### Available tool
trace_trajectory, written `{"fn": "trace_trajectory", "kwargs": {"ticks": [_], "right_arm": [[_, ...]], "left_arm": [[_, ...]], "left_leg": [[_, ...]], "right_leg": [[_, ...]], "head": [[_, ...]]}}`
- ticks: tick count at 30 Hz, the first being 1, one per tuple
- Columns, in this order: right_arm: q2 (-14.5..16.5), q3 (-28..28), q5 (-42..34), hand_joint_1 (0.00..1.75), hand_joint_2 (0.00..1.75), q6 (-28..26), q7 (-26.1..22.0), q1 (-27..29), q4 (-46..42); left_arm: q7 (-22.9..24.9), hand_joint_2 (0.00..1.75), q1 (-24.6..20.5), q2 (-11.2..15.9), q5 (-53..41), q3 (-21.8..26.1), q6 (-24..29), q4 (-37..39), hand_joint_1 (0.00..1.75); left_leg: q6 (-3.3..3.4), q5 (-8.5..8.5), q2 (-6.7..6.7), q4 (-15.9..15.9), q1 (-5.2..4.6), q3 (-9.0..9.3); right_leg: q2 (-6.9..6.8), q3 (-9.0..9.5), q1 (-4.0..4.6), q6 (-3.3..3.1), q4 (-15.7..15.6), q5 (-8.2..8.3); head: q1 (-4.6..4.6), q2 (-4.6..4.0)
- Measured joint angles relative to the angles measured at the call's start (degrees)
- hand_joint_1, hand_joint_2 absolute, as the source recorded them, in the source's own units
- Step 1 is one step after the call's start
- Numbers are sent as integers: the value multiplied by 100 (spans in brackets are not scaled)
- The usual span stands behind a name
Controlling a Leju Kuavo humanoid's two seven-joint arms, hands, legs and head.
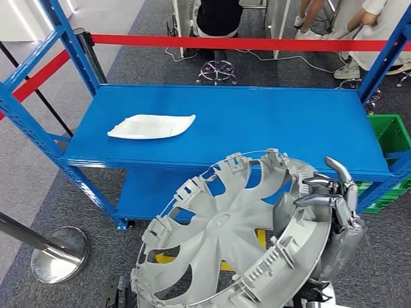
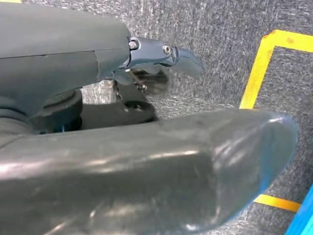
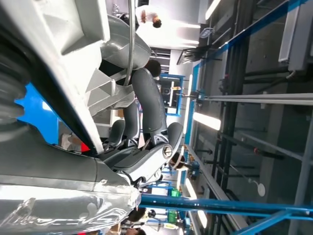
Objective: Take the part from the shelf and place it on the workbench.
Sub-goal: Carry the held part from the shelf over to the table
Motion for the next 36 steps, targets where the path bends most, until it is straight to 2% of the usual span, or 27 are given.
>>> {"fn": "trace_trajectory", "kwargs": {"ticks": [2,3,4,7,8,9,11,12,13,14,16,17,18,19,20,22,23,24,26,28,29,31,32,33,34,35,36], "right_arm": [[0,1,-19,175,175,0,-13,2,5],[0,1,-23,175,175,-1,-16,3,9],[0,1,-27,175,175,-2,-19,3,12],[0,3,-33,175,175,-12,-33,4,15],[0,4,-35,175,175,-16,-39,4,15],[0,5,-37,175,175,-21,-43,5,15],[-1,5,-42,175,175,-28,-46,5,15],[-2,5,-44,175,175,-31,-49,6,15],[-3,5,-45,175,175,-33,-52,6,15],[-4,5,-47,175,175,-34,-54,6,15],[-8,5,-54,175,175,-37,-56,6,17],[-10,5,-57,175,175,-38,-57,7,20],[-12,5,-61,175,175,-42,-59,9,22],[-13,5,-64,175,175,-46,-61,11,25],[-13,5,-67,175,175,-51,-64,13,26],[-13,10,-72,175,175,-55,-74,11,26],[-13,15,-75,175,175,-56,-80,12,25],[-12,21,-77,175,175,-56,-86,11,25],[-11,33,-80,175,175,-58,-95,15,25],[-7,42,-78,175,175,-68,-105,13,26],[-4,45,-74,175,175,-74,-113,11,26],[-1,47,-67,175,175,-86,-129,10,26],[0,47,-63,175,175,-92,-133,10,26],[0,47,-62,175,175,-99,-137,11,26],[0,47,-62,175,175,-107,-144,11,26],[0,47,-62,175,175,-113,-154,11,26],[1,47,-62,175,175,-121,-166,11,26]], "left_arm": [[-10,175,0,8,-26,0,15,0,0],[-13,175,1,11,-35,0,19,0,0],[-14,175,0,16,-41,0,23,0,0],[-21,175,-26,23,-58,-1,36,0,0],[-25,175,-40,22,-62,-1,40,0,0],[-27,175,-47,22,-64,-2,44,0,0],[-28,175,-32,19,-64,-1,47,1,0],[-29,175,-22,17,-64,1,49,1,0],[-29,175,-16,15,-64,2,51,2,0],[-29,175,-16,12,-64,3,54,2,0],[-28,175,-17,16,-66,4,57,2,0],[-28,175,-15,19,-75,4,64,2,0],[-27,175,-14,21,-94,4,79,2,0],[-25,175,-14,23,-114,3,98,2,0],[-22,175,-14,25,-132,2,117,2,0],[-18,175,-14,26,-139,1,139,2,0],[-18,175,-13,28,-135,2,144,2,0],[-17,175,-14,32,-132,2,148,2,0],[-11,175,-8,39,-130,2,154,2,0],[-2,175,1,42,-136,2,157,2,0],[2,175,5,44,-141,2,158,2,0],[4,175,5,50,-151,2,158,2,0],[4,175,5,56,-153,2,158,2,0],[4,175,5,62,-159,2,158,2,0],[4,175,5,67,-170,2,160,2,0],[5,175,3,73,-185,1,161,2,0],[6,175,0,78,-203,-2,163,2,0]], "left_leg": [[-3,-331,0,675,-1,-245],[8,-346,0,761,-3,-241],[26,-258,0,614,-6,-118],[96,123,0,-502,-29,602],[114,176,-2,-748,-38,737],[133,195,-5,-865,-51,786],[192,273,-4,-900,-60,744],[229,325,4,-909,-55,719],[266,382,15,-920,-44,682],[295,438,27,-929,-31,632],[319,530,43,-924,-34,523],[318,576,50,-921,-36,464],[312,623,57,-918,-36,404],[302,669,61,-914,-36,345],[286,711,61,-912,-33,292],[234,785,56,-898,-35,215],[200,819,54,-893,-41,194],[164,854,52,-888,-46,181],[94,929,52,-901,-44,162],[33,805,52,-807,-34,93],[8,603,52,-612,-31,12],[-24,62,53,77,-31,-222],[-31,-127,53,428,-31,-315],[-31,-193,53,646,-32,-337],[-24,-143,53,683,-33,-270],[-10,-11,53,527,-34,-103],[9,139,53,206,-35,154]], "right_leg": [[-10,-90,16,-24,2,66],[-11,-138,24,-26,2,106],[-9,-186,29,-23,3,148],[1,-301,43,32,14,271],[-1,-326,50,65,14,311],[-5,-339,53,102,5,351],[-13,-346,41,178,-46,437],[-14,-369,31,213,-42,417],[-16,-423,25,246,54,300],[-18,-512,19,276,273,90],[-22,-723,11,325,997,-448],[-21,-781,8,341,1330,-620],[-22,-754,8,349,1506,-679],[-23,-617,7,351,1468,-632],[-24,-368,5,348,1214,-522],[-19,252,8,325,410,-411],[-10,457,14,296,118,-410],[1,554,24,256,-44,-438],[12,508,40,154,-72,-395],[1,426,30,53,-80,-308],[-6,368,20,10,-88,-252],[-13,236,22,-35,-86,-141],[-15,158,27,-40,-84,-86],[-16,79,32,-40,-82,-28],[-16,5,37,-35,-81,29],[-14,-67,40,-27,-80,88],[-12,-131,42,-14,-79,146]], "head": [[-4,0],[-3,0],[-3,0],[-5,0],[-5,0],[-8,0],[-13,0],[-12,0],[-8,-1],[-3,-1],[4,-1],[3,-1],[2,-1],[2,-1],[2,-1],[2,-1],[-5,0],[-4,0],[-3,0],[-4,-1],[-16,-1],[-39,0],[-43,-1],[-43,-1],[-44,-1],[-43,-1],[-44,-1]]}}
